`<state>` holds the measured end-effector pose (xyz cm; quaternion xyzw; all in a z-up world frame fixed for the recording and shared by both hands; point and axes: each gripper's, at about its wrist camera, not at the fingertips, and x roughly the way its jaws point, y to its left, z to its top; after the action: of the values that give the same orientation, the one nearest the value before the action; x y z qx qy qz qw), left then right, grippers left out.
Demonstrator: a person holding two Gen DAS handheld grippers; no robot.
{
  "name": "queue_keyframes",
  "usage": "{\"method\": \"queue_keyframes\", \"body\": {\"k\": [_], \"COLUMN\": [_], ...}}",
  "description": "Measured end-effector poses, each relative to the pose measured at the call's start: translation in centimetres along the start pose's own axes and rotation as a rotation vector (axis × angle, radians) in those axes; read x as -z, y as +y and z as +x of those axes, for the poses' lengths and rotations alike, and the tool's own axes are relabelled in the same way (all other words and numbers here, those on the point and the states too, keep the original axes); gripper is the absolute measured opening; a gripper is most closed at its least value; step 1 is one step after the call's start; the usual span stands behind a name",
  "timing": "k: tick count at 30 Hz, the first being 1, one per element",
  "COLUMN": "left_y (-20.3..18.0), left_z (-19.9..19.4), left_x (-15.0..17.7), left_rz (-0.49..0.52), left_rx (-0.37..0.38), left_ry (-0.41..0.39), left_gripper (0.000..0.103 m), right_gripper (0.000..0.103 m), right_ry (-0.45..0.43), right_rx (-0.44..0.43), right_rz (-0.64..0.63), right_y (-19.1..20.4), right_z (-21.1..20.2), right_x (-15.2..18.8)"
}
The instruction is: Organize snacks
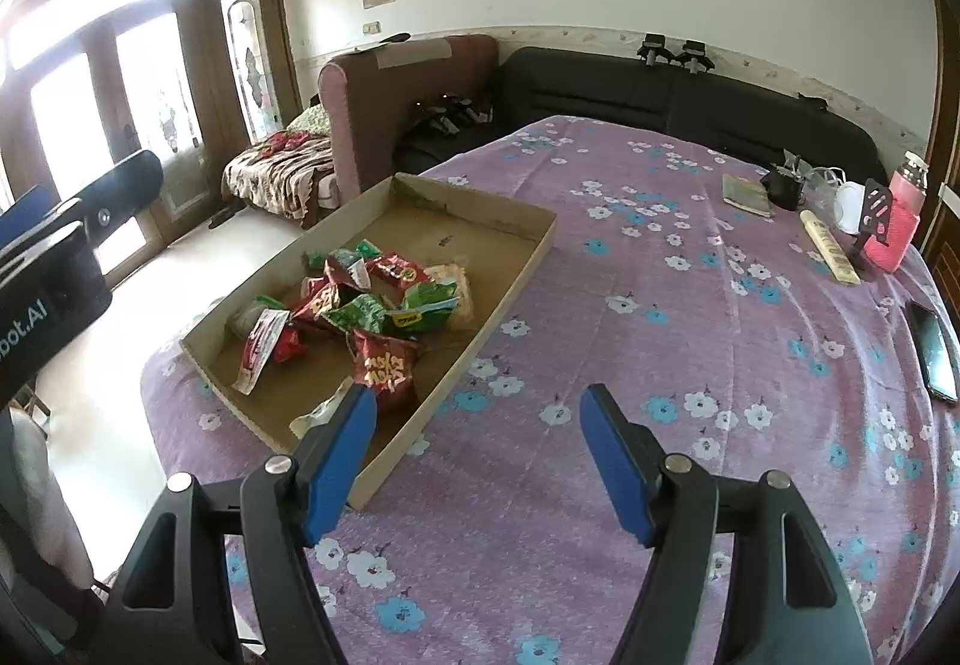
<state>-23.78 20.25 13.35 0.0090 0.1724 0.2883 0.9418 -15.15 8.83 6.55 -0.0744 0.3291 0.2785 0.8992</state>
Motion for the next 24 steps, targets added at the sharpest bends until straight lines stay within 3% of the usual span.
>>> {"method": "queue_keyframes", "body": {"k": [4,12,24], "left_y": [-0.4,-0.8,-0.7], "left_z": [1.7,2.7,4.1], "left_x": [0.7,1.3,1.8], "left_rz": [0.001,-0.004,-0.044], "left_rx": [0.081,0.066,0.108], "left_ry": [0.091,0.139,0.201], "left_gripper": [0.102,0.103,0.103], "right_gripper": [0.07,0.07,0.071], "right_ry": [0.012,0.027,0.046], "right_rx": [-0.011,-0.025,-0.032], "right_rz": [-0.011,-0.035,-0.04], "right_y": [0.6,1.5,1.8], "right_z": [0.4,1.0,1.8], "right_x": [0.3,0.9,0.7]}}
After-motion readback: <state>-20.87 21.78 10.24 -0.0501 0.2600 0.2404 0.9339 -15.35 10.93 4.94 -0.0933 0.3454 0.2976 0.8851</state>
